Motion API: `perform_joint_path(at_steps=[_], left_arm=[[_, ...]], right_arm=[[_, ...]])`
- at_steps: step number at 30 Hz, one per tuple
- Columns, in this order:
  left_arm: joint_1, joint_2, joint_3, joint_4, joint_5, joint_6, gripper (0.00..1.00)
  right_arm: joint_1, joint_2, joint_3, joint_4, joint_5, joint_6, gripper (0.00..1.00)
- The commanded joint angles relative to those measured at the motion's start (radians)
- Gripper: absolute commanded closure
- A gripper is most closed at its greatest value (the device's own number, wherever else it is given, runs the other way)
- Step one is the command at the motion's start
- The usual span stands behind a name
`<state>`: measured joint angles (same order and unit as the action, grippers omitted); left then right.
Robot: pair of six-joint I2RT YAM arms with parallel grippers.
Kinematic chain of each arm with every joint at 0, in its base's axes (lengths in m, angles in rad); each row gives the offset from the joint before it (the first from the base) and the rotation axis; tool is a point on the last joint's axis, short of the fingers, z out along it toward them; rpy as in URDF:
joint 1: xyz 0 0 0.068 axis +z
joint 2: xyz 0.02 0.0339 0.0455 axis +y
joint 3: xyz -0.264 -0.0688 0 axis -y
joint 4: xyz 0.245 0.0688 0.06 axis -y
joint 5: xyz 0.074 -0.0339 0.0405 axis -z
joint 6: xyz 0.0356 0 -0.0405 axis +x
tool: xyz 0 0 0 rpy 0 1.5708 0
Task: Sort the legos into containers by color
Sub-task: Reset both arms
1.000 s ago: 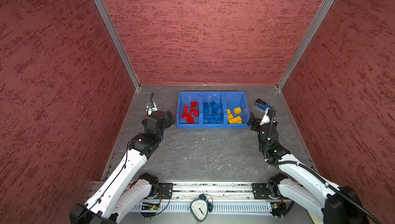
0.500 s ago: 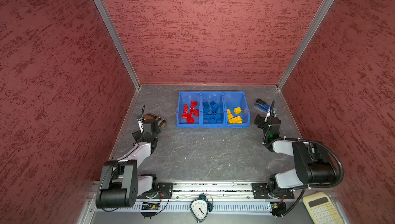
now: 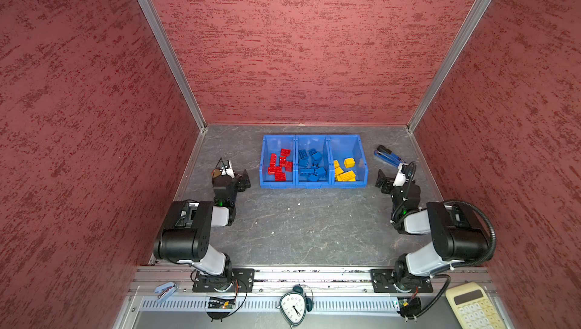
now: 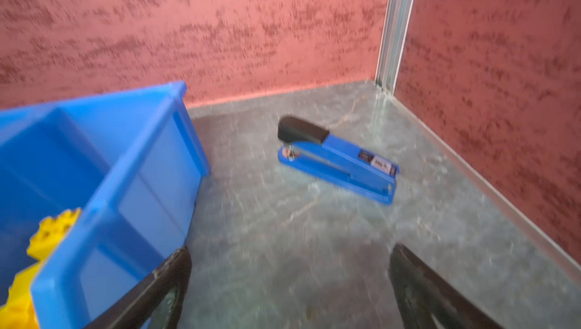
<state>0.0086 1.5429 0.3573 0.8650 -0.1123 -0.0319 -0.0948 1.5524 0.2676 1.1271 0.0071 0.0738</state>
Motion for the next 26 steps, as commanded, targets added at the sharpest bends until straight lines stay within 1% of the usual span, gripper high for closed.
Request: perform_joint_path(at_steps=[1,2,4,5,6,8,12,15,26], left_arm=[[0.005,-0.005,0.003,0.071,-0.013,0.000,0.01],[0.004,-0.012,0.006,0.050,-0.012,-0.003,0.01],[0.004,-0.008,0.003,0.067,-0.013,0.000,0.01],[0.004,-0.013,0.002,0.058,-0.012,-0.001,0.01],[0.004,-0.008,0.003,0.069,-0.013,0.000,0.01],[0.002,-0.011,0.003,0.061,-0.015,0.000,0.01],[0.003,-0.009,0.002,0.064,-0.014,0.000,0.01],[0.002,-0.007,0.003,0.066,-0.015,0.001,0.01],[-0.003,-0.007,0.004,0.065,-0.018,0.005,0.01]], right_arm=[[0.007,-0.003,0.010,0.036,0.002,-0.019,0.01],[0.008,-0.004,0.010,0.036,0.002,-0.018,0.01],[0.008,-0.003,0.009,0.036,0.001,-0.018,0.01],[0.007,-0.004,0.009,0.037,-0.031,-0.026,0.01],[0.007,-0.002,0.017,0.024,-0.096,-0.047,0.01],[0.001,-0.003,0.012,0.033,-0.126,-0.051,0.01],[0.000,-0.004,0.012,0.035,-0.120,-0.051,0.01],[0.002,-0.006,0.013,0.030,-0.056,-0.031,0.01],[0.001,-0.006,0.007,0.039,-0.047,-0.027,0.01]])
